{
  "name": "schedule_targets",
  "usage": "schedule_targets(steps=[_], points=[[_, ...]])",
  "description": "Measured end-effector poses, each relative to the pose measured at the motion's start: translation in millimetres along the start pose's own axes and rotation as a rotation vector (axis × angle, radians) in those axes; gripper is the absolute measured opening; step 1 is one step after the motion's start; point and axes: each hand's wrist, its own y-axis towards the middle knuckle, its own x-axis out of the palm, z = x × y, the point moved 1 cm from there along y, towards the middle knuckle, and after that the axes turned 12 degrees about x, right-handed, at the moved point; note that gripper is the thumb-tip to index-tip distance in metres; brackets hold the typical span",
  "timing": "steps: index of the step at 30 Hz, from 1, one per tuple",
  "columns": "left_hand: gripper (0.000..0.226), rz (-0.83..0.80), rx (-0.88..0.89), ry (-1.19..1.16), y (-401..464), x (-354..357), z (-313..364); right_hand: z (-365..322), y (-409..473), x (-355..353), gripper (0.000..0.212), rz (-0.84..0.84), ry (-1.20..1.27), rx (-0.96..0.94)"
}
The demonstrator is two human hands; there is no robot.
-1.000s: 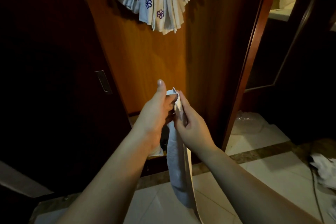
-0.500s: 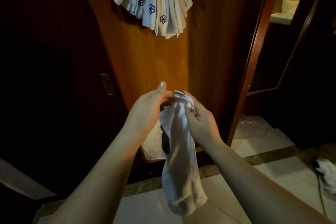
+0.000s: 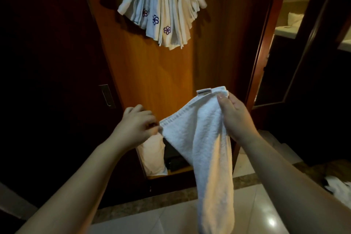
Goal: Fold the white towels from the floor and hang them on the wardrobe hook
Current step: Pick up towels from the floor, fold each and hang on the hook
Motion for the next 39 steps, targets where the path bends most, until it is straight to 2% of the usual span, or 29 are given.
schedule_targets(steps=[2,3,5,8,10,13,15,16,17,19,22,26,29,35,37,39], points=[[0.019,-0.1,0.002,0.089,2,-7,-9,-3,5,-14,0.03,0.037,0.002,0.013],[0.015,-0.105,-0.007,0.056,3,-9,-11,-4,7,-21,0.03,0.05,0.002,0.013],[0.01,-0.058,-0.013,-0.177,5,-9,-9,-6,12,-29,0.029,0.05,0.003,0.013],[0.041,0.014,0.039,-0.494,11,-3,10,-8,17,-34,0.037,0.025,-0.007,0.014],[0.053,0.053,0.071,-0.556,20,2,22,-12,19,-34,0.038,0.014,-0.014,0.002],[0.05,-0.017,0.05,-0.453,35,9,23,-17,21,-37,0.036,0.019,0.019,-0.014],[0.029,-0.097,0.061,-0.305,40,13,19,-17,23,-41,0.036,0.035,0.034,-0.012],[0.013,-0.102,0.065,-0.293,40,12,16,-16,25,-44,0.037,0.04,0.03,-0.01],[0.009,-0.076,0.051,-0.335,39,9,13,-14,27,-47,0.038,0.044,0.017,-0.006],[0.012,0.008,-0.009,-0.442,38,-5,6,-6,30,-54,0.04,0.05,-0.015,0.01],[0.018,0.076,0.006,-0.388,42,-35,-3,8,35,-62,0.043,-0.026,-0.038,0.047],[0.011,-0.065,0.012,-0.236,50,-71,-5,17,41,-71,0.064,-0.142,-0.076,0.12],[0.015,-0.132,0.05,-0.1,53,-93,0,13,43,-75,0.062,-0.188,-0.132,0.054],[0.022,-0.081,0.134,-0.032,49,-116,10,-1,40,-64,0.049,-0.053,-0.082,-0.131],[0.026,-0.051,0.117,-0.084,46,-119,9,-2,39,-60,0.04,-0.012,-0.048,-0.18],[0.029,-0.027,0.085,-0.166,42,-121,6,-4,36,-57,0.045,-0.012,-0.038,-0.224]])
